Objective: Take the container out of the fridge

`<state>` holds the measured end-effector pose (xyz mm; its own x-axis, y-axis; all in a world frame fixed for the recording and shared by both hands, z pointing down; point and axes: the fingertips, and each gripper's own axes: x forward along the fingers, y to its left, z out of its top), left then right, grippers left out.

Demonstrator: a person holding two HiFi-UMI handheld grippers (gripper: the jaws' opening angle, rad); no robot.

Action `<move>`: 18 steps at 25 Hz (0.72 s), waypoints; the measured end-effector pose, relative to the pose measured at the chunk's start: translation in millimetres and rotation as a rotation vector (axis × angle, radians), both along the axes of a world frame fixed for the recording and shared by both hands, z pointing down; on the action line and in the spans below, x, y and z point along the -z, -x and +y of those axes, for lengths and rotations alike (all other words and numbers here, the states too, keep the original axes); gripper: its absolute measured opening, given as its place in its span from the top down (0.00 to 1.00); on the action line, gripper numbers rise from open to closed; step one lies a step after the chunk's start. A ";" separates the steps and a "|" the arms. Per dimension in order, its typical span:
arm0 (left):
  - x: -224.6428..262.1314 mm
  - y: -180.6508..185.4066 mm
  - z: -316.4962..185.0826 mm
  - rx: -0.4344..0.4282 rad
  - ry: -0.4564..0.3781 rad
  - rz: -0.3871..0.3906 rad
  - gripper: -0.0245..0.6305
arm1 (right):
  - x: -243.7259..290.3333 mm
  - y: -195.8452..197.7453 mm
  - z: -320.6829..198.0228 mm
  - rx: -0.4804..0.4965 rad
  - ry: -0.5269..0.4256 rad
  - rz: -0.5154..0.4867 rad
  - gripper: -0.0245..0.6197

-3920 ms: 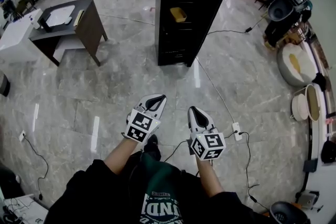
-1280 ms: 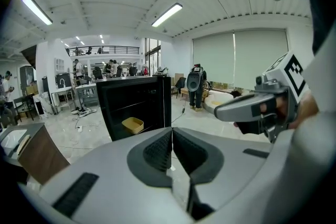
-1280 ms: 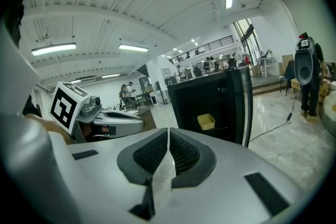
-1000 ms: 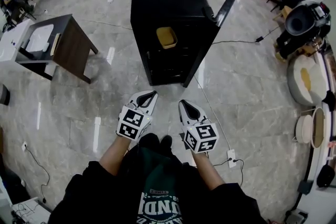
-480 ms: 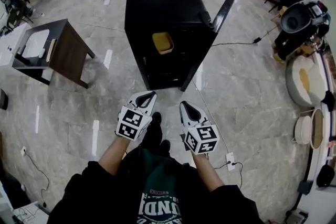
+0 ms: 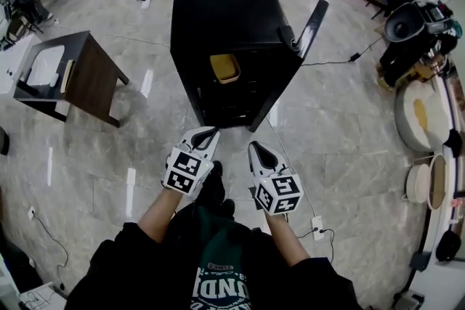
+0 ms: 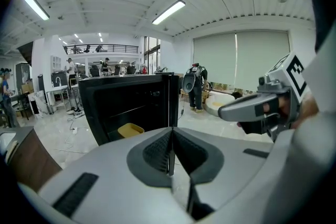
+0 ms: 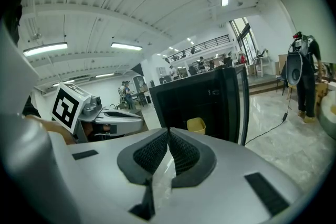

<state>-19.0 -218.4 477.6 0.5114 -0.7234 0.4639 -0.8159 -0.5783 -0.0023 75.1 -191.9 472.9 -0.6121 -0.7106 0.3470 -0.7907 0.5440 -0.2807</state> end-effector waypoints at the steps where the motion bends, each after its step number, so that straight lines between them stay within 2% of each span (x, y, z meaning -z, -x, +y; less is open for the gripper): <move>1: -1.1 -0.3 -2.2 -0.003 0.004 -0.004 0.94 | -0.7 -0.2 -2.3 -0.001 0.002 0.000 0.91; 8: -7.6 3.1 -15.6 -0.033 0.008 -0.049 0.94 | -4.3 13.4 -11.0 0.049 0.000 0.043 0.91; 18: -8.5 5.0 -46.7 -0.074 -0.024 -0.095 0.94 | -12.4 10.7 -27.4 0.022 0.023 0.048 0.91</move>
